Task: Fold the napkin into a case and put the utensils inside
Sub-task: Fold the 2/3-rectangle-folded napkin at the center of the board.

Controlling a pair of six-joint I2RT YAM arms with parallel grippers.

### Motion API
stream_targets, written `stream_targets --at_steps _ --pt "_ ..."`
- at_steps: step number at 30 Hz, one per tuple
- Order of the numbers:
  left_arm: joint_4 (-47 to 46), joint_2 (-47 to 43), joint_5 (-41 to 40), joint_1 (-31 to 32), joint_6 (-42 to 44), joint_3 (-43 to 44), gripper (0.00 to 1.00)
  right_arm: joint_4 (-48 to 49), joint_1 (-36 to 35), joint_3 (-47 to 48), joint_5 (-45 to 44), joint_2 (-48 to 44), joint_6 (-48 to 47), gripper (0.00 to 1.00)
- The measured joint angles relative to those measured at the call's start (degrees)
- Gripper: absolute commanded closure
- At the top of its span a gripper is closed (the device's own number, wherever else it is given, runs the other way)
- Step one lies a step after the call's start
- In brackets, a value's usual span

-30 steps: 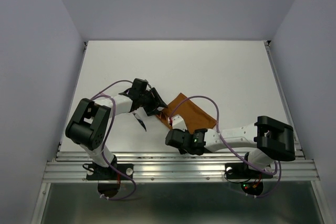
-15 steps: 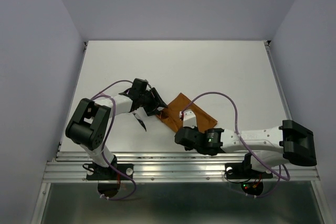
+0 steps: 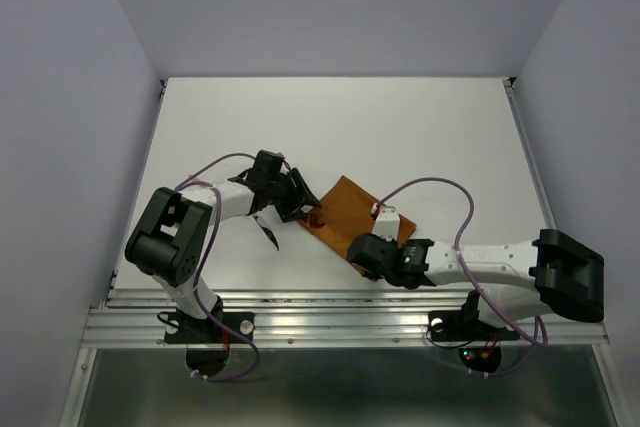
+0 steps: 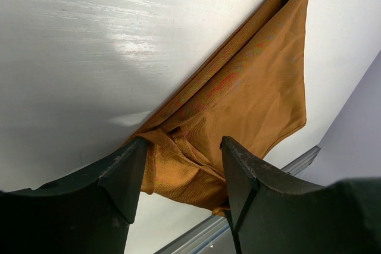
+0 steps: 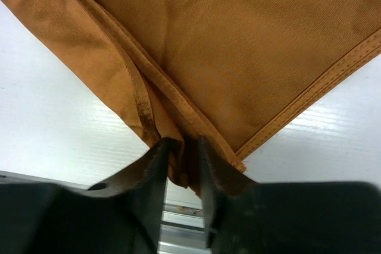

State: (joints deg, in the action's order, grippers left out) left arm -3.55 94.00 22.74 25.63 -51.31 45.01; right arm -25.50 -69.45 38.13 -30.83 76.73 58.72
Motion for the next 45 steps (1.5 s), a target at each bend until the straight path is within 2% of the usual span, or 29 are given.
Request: stream_targets --at_steps 2,9,15,20,26,29,33,39,45 --pt "0.0 0.0 0.0 0.2 0.0 0.0 0.36 0.0 0.0 0.0 0.1 -0.2 1.1 0.52" --pt "0.0 0.0 0.0 0.7 0.0 0.0 0.35 -0.9 0.0 -0.6 -0.5 -6.4 4.9 0.57" --pt "0.0 0.0 0.0 1.3 0.0 0.0 0.36 -3.0 -0.3 1.6 -1.5 -7.6 3.4 0.59" --pt "0.0 0.0 0.0 1.4 0.0 0.0 0.36 -1.9 -1.4 7.4 -1.0 -4.3 -3.3 0.62" --pt "-0.3 0.4 0.5 1.4 0.0 0.0 0.36 1.8 -4.3 13.2 5.3 5.2 -11.6 0.64" --pt "-0.7 0.7 1.1 1.4 0.0 0.0 0.36 2.4 -5.7 15.0 7.4 11.4 -13.2 0.7" --pt "-0.7 0.7 1.2 1.4 0.0 0.0 0.36 -0.2 -5.9 15.1 6.4 14.6 -12.0 0.67" --pt "-0.7 0.8 1.2 1.4 0.0 0.1 0.36 -7.7 -5.9 15.1 1.1 14.7 -7.6 0.66" --pt "-0.7 0.9 1.2 1.4 0.0 0.1 0.35 -13.5 -5.8 13.8 -3.6 9.1 -3.9 0.64"
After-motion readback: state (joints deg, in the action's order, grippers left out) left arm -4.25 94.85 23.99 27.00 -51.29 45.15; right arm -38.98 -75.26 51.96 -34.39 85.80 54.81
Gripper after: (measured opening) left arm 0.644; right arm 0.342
